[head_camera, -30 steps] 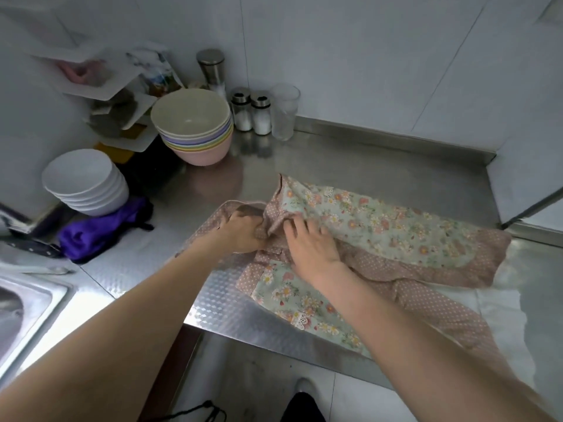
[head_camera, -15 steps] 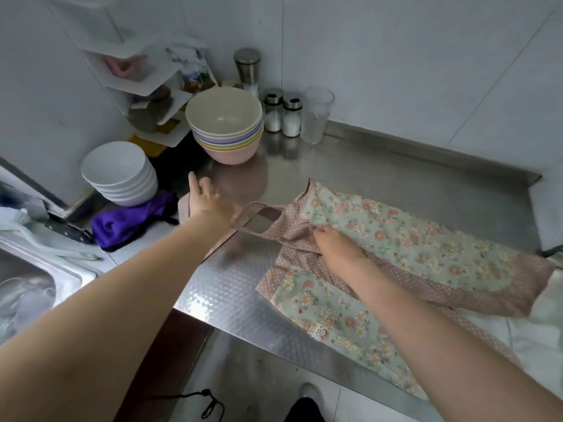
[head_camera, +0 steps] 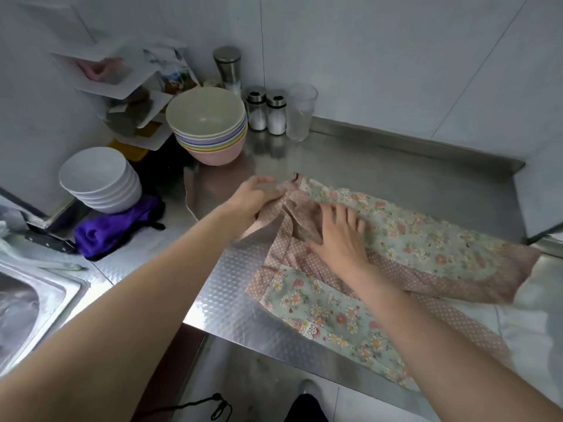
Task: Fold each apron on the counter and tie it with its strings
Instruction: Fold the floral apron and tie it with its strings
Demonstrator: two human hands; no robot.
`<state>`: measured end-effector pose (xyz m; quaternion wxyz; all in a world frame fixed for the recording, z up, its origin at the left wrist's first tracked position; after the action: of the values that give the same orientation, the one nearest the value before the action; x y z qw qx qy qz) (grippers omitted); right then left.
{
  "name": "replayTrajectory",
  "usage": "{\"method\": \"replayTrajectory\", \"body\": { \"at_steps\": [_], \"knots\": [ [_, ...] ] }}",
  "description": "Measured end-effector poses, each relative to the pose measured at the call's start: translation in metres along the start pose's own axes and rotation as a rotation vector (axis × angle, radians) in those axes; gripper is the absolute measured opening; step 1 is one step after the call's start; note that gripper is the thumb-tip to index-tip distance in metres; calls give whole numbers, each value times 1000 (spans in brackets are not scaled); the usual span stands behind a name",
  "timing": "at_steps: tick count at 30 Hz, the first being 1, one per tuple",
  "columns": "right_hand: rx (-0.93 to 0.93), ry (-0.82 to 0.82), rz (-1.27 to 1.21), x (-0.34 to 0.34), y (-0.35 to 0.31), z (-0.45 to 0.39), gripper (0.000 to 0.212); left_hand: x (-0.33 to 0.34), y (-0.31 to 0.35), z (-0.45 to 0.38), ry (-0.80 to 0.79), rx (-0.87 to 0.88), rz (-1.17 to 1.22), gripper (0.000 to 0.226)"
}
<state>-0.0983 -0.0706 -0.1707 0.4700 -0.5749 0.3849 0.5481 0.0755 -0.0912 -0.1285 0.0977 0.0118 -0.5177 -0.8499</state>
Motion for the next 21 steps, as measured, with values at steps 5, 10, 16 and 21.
{"method": "replayTrajectory", "body": {
  "at_steps": [5,10,16,21],
  "knots": [
    [17,264,-173,-46,20,-16,31,3,-4,-3,-29,147,-793,25],
    [-392,-227,20,-51,23,14,42,16,-45,2,-163,238,-1464,32],
    [-360,-462,262,8,19,41,50,3,-68,-3,-146,82,-1711,39],
    [-217,-805,35,-12,17,24,41,4,-66,-5,-168,103,-1643,37]
  ]
}}
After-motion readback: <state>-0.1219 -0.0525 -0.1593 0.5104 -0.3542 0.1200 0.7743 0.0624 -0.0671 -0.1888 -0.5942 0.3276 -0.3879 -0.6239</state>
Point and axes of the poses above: each hand's wrist, its own z-axis away from the middle knuckle, its own x-axis out of the palm, y = z × x, the point moved 1 cm from there along -z, towards the middle knuckle, and after that the axes turned 1 degree about z, right-handed, at the moved point
